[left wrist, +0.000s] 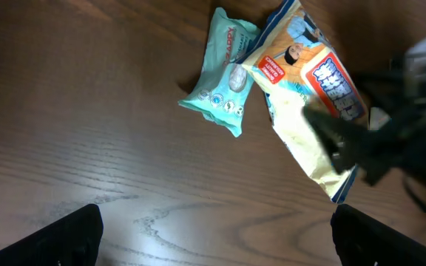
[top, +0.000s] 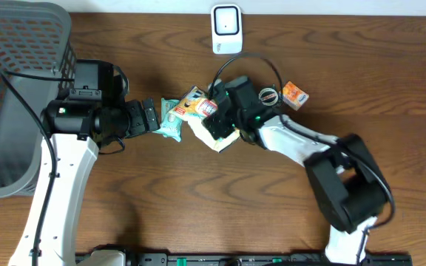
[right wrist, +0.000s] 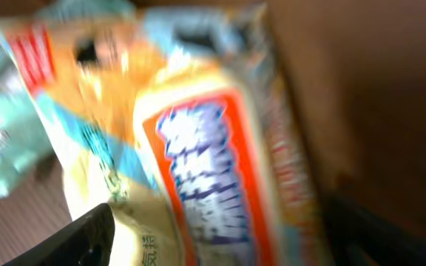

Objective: Scan the item barcode

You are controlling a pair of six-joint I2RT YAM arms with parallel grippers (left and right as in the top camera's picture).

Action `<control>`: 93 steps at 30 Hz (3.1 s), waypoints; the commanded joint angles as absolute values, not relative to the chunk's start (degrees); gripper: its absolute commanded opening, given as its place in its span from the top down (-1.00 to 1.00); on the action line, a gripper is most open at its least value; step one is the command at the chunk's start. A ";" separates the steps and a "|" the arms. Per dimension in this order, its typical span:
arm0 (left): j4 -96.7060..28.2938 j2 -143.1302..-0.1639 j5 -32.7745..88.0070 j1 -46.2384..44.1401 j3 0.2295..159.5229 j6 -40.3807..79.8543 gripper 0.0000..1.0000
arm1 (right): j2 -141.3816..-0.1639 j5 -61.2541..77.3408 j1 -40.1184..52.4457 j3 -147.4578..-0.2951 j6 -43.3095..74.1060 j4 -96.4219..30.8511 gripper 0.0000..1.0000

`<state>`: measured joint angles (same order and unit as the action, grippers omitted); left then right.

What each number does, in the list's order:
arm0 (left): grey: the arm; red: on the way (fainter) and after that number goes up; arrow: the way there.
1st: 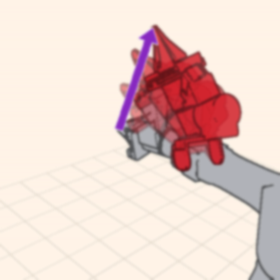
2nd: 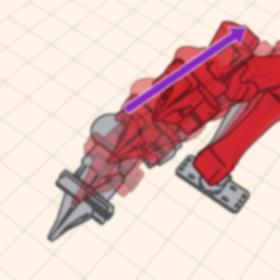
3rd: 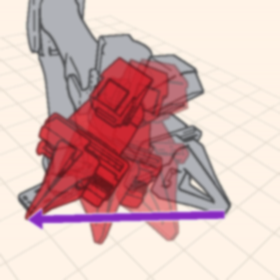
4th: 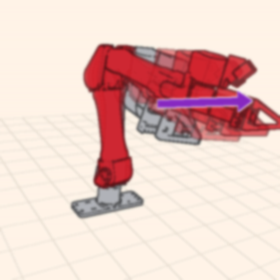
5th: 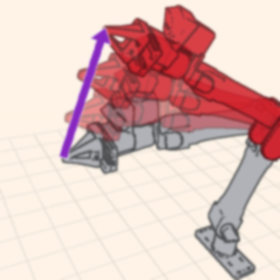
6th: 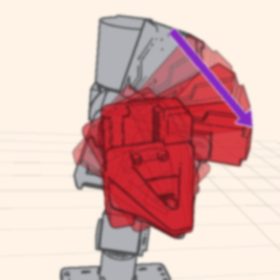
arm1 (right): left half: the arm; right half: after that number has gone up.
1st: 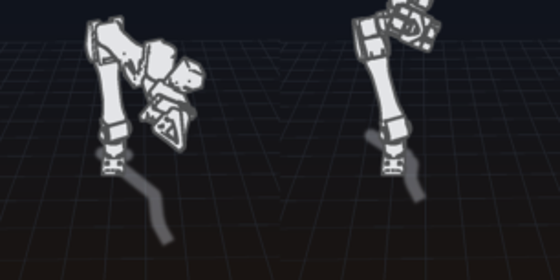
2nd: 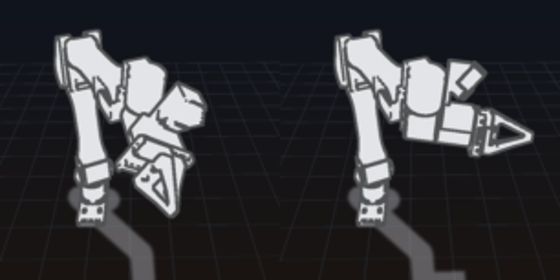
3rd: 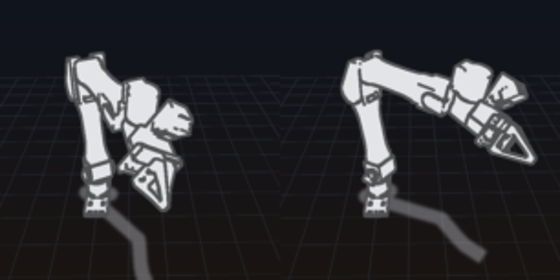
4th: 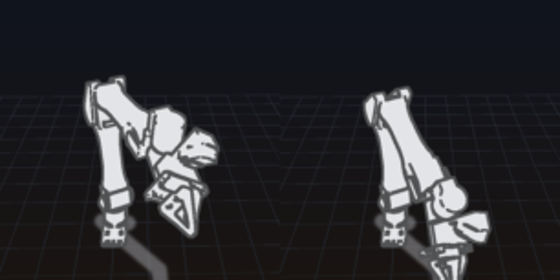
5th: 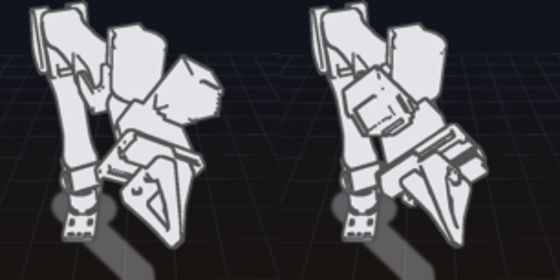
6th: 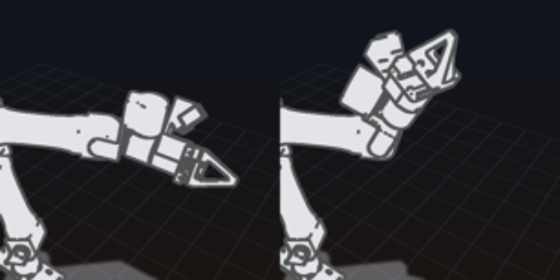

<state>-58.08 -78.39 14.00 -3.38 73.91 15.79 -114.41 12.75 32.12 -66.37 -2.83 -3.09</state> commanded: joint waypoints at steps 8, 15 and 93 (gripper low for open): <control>-58.22 -78.43 13.63 -3.07 74.11 15.25 -0.96 | -115.07 17.37 32.73 -66.43 0.25 -2.35 0.98; -58.22 -78.43 13.63 -3.07 74.11 15.25 -0.95 | -108.09 16.53 31.18 -66.43 4.27 0.38 0.98; -58.22 -78.43 13.63 -3.07 74.11 15.25 -0.95 | -128.53 -17.04 -16.36 -113.54 17.12 -27.90 0.86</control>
<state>-58.06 -78.43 14.00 -3.38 73.91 15.79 -129.38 -16.34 -11.22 -112.95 16.12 -25.76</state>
